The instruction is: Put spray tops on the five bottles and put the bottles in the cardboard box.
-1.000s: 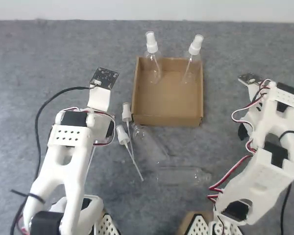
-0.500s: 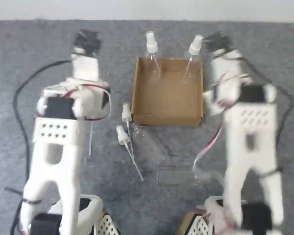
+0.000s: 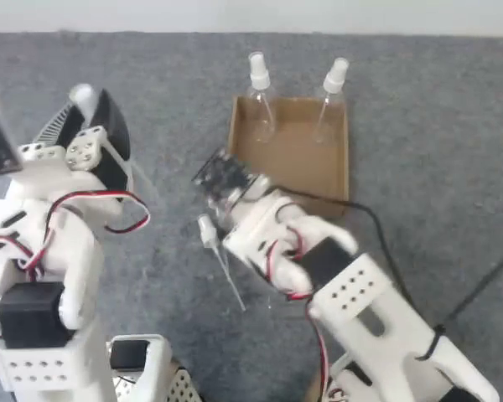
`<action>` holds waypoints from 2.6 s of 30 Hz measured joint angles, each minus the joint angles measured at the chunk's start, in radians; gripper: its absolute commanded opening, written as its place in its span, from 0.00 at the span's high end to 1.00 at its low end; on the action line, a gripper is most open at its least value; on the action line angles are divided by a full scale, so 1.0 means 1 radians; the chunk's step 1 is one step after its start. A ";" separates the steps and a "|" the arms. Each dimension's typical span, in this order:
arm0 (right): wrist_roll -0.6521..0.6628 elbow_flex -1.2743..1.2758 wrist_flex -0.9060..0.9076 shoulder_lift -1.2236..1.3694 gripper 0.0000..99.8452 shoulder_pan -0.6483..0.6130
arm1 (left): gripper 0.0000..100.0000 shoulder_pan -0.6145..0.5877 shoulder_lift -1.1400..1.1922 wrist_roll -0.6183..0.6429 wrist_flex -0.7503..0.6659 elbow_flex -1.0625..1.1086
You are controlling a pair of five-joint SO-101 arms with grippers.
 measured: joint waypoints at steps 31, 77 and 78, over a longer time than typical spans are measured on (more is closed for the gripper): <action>-0.152 0.055 -0.160 0.000 0.99 0.003 | 0.99 0.180 -0.014 0.106 -0.086 0.327; -0.219 0.497 -1.003 0.002 0.99 0.057 | 0.87 0.350 -0.029 -0.150 -0.106 0.485; -0.219 0.496 -1.005 0.002 0.99 0.064 | 0.87 0.350 -0.025 -0.152 -0.077 0.470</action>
